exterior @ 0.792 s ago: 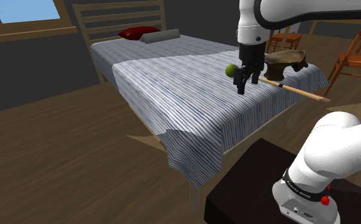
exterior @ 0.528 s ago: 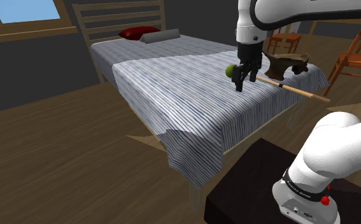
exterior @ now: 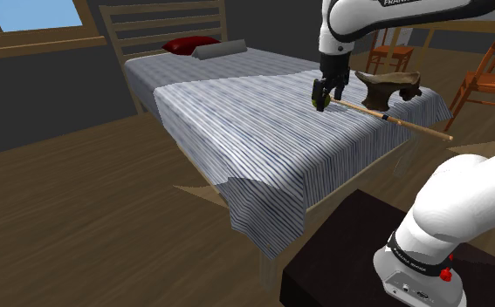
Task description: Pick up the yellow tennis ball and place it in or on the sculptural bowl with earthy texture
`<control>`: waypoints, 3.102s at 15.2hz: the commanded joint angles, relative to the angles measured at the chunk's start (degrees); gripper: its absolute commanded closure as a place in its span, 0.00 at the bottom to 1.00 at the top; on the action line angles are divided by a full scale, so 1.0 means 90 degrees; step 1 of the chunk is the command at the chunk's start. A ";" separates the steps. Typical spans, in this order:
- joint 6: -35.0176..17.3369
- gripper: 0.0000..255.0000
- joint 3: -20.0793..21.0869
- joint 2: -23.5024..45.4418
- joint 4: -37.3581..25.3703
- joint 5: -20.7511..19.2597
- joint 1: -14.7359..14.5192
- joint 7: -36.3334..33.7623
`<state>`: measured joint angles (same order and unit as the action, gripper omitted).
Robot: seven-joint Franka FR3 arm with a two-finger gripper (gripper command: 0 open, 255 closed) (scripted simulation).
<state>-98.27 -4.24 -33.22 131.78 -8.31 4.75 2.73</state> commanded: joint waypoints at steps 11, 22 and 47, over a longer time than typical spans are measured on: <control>-0.1247 0.00 -0.0969 0.2036 -0.1542 -0.0154 0.0356 0.0990; -0.1963 0.00 -0.1114 0.2387 -0.1242 -0.0125 0.0415 0.1091; -0.1197 1.00 -0.1078 0.2325 -0.1949 -0.0089 0.0395 0.1163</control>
<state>-109.76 -13.95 -12.27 114.93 -9.14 8.31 13.08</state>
